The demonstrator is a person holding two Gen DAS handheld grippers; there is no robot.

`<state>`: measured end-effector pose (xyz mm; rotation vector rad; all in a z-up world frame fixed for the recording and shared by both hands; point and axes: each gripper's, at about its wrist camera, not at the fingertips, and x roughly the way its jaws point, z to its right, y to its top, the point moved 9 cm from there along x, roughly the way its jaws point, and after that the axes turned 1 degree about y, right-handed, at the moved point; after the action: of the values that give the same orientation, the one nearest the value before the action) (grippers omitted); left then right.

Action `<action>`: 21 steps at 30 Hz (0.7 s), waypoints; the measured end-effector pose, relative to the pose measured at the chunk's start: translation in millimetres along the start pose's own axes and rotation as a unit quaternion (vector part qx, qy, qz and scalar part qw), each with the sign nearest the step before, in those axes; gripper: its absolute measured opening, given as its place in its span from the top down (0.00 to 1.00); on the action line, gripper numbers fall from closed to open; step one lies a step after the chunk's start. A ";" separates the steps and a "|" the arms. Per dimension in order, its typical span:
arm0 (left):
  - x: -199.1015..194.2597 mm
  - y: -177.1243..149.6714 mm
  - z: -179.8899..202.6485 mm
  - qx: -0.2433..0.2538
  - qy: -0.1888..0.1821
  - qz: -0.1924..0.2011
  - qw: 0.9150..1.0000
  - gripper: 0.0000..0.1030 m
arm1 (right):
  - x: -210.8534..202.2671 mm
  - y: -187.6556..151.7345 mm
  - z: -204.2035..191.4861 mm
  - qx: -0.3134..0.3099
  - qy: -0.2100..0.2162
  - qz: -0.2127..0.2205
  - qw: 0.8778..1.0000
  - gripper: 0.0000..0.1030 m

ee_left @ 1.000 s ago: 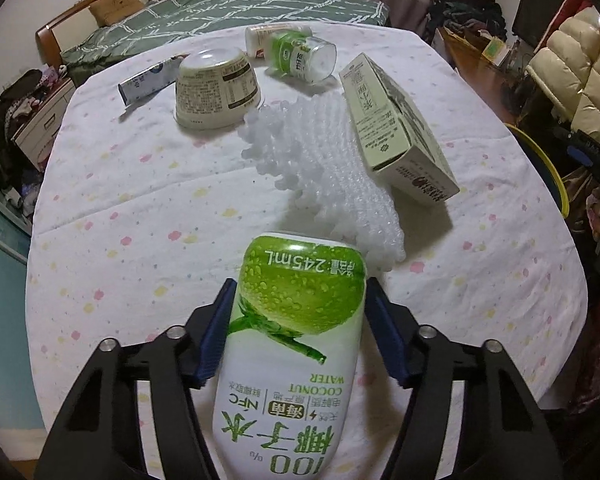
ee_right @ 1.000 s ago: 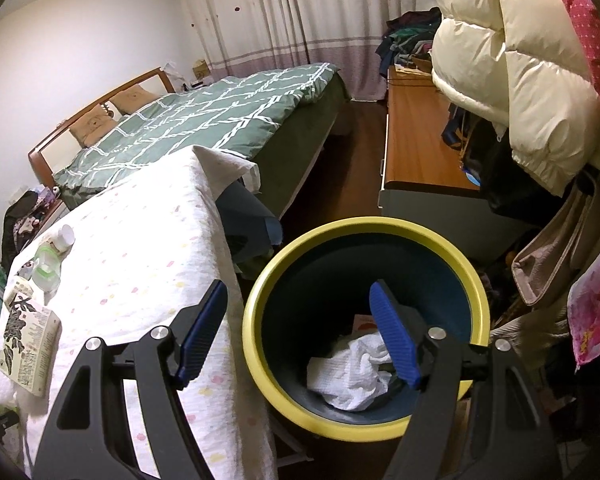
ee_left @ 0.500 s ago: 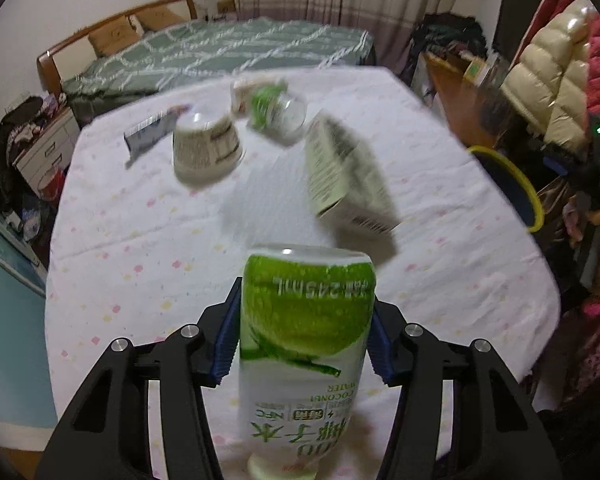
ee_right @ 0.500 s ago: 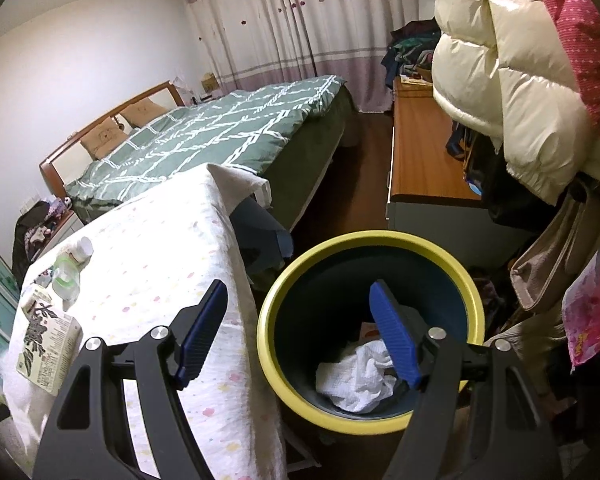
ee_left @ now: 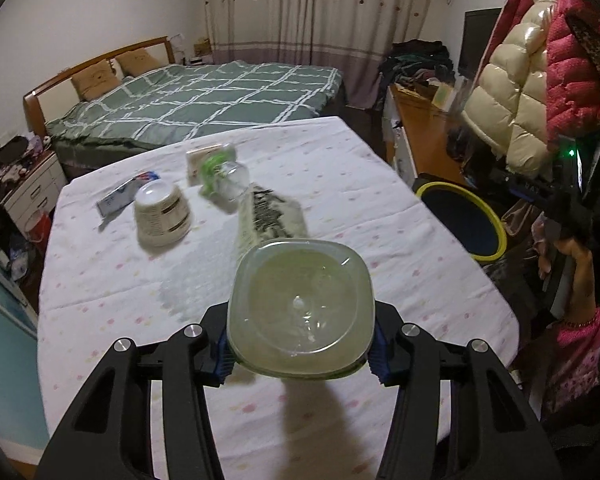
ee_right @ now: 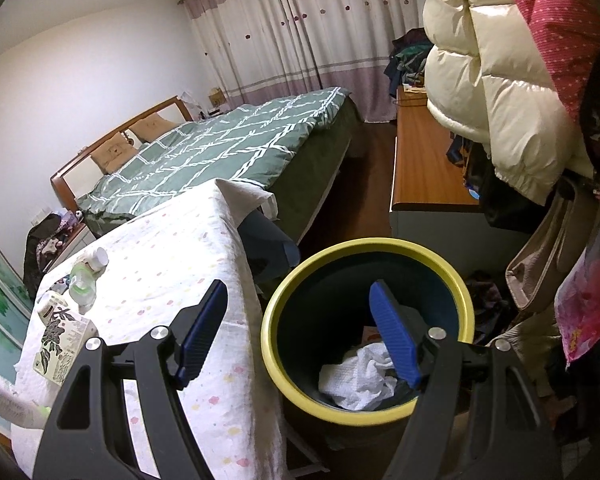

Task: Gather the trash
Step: 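Carry the coconut bottle over the yellow bin and open the left tool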

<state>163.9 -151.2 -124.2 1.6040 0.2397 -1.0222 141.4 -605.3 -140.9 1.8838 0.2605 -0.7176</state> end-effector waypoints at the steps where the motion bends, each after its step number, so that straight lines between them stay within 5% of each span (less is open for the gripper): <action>1: 3.0 2.3 3.9 0.003 -0.002 0.000 1.000 0.50 | -2.5 -0.2 1.8 0.001 0.002 0.002 1.000 0.32; 12: 24.0 46.0 75.8 0.053 -0.062 0.006 0.997 0.50 | -28.6 -7.1 22.8 -0.008 -0.005 0.009 1.000 0.32; 21: 61.9 103.8 171.1 0.118 -0.138 0.008 0.983 0.50 | -56.3 -5.5 45.6 -0.008 -0.027 0.030 0.999 0.32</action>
<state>185.4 -356.5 -88.9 1.6471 -0.0860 -1.2820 77.6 -635.7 -124.1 1.8469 0.1750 -0.7225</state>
